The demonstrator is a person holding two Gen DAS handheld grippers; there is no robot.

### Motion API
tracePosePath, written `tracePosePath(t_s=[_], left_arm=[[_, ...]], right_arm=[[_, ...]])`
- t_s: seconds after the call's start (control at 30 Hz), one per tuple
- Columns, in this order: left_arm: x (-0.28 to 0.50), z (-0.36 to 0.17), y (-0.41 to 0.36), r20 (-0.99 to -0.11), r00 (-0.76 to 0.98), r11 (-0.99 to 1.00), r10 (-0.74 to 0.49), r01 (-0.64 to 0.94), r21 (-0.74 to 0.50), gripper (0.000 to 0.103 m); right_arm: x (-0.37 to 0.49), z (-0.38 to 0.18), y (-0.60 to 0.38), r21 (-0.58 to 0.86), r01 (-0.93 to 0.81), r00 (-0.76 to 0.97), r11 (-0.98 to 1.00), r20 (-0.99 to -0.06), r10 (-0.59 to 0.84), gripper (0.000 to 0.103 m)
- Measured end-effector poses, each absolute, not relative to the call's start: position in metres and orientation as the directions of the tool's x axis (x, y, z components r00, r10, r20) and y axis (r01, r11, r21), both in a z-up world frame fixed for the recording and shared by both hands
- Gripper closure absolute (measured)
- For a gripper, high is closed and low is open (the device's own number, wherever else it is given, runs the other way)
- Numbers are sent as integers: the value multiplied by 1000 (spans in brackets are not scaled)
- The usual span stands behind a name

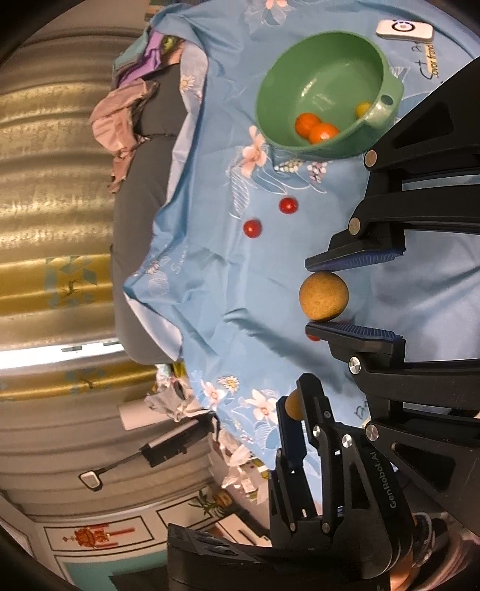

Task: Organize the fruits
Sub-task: 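Grasp the tan ball with the left gripper and lift it, then carry the tan ball toward the green bowl held by the right gripper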

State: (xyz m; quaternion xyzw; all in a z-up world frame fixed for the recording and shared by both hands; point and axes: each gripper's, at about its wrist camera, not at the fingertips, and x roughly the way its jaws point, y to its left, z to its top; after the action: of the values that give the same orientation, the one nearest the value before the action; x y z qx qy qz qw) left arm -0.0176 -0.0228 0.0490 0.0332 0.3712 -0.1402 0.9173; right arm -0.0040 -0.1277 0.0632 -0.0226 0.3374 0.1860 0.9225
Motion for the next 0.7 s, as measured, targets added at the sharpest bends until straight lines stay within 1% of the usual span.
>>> tracePosePath(t_s=[0.47, 0.7], left_arm=[[-38, 66, -32, -654, 718, 958, -238, 286, -34, 76], [-41, 73, -47, -655, 724, 957, -218, 290, 2, 76]], right_arm=[[-27, 85, -135, 55, -341, 758, 938, -574, 309, 74], [-26, 85, -151, 86, -332, 769, 939, -552, 323, 74]])
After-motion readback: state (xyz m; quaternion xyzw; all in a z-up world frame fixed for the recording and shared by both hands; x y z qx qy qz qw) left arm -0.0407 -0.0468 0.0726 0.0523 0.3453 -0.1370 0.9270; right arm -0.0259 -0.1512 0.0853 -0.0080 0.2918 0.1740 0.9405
